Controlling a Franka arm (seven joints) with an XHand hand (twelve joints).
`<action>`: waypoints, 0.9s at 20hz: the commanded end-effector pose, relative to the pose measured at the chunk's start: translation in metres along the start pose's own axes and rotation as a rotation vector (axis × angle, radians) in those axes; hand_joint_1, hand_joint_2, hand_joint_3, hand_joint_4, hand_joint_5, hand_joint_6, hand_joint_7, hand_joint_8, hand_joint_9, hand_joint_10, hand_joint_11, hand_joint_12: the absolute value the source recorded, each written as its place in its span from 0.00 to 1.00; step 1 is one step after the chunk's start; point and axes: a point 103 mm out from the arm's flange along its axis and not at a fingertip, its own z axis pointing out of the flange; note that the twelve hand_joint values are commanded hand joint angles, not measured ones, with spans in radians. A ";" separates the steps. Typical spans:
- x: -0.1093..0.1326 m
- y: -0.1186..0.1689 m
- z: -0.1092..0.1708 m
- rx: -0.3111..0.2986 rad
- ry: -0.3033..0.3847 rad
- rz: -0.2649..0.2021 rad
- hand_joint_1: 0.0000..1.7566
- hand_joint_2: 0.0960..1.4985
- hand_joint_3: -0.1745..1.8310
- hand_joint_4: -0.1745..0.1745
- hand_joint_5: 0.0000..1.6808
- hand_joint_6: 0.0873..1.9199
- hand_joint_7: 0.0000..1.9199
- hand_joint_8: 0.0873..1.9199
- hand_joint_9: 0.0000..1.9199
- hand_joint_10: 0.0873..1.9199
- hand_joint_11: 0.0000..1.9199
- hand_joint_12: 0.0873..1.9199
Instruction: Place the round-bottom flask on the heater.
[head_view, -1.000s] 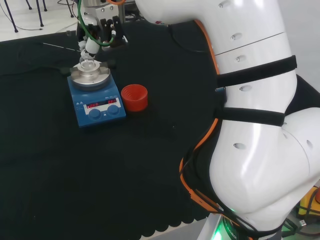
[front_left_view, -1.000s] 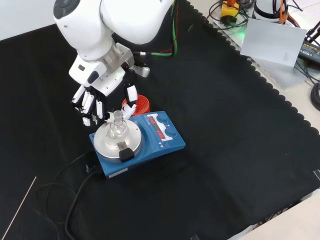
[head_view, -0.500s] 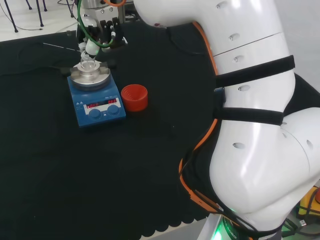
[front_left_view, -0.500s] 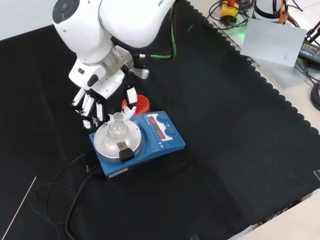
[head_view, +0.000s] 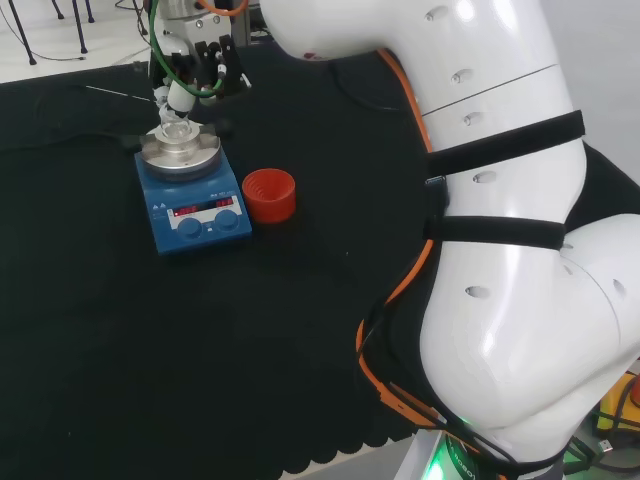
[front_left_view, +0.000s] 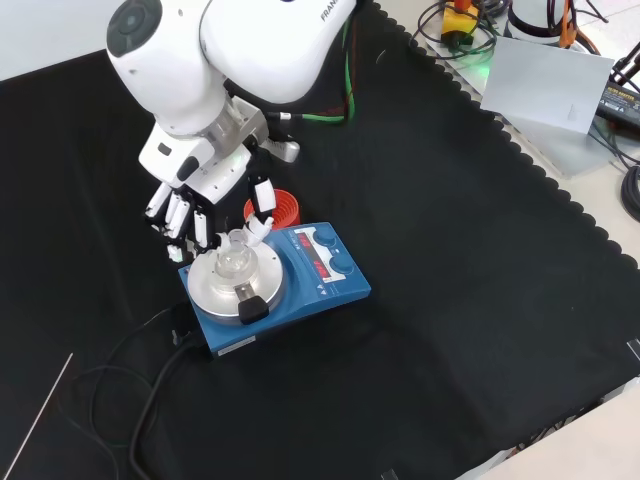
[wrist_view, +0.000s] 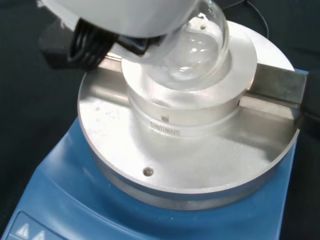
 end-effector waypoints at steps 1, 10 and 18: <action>-0.001 0.001 0.003 0.003 -0.016 0.005 0.64 0.31 0.58 1.00 0.72 0.48 0.24 0.26 0.32 0.25 0.11 0.68; 0.004 0.004 0.004 -0.003 -0.017 -0.014 0.64 0.31 0.58 1.00 0.71 0.48 0.24 0.26 0.32 0.25 0.11 0.68; -0.004 0.005 0.002 0.022 0.011 0.023 0.61 0.51 0.35 0.87 0.62 0.50 0.21 0.28 0.30 0.27 0.10 0.69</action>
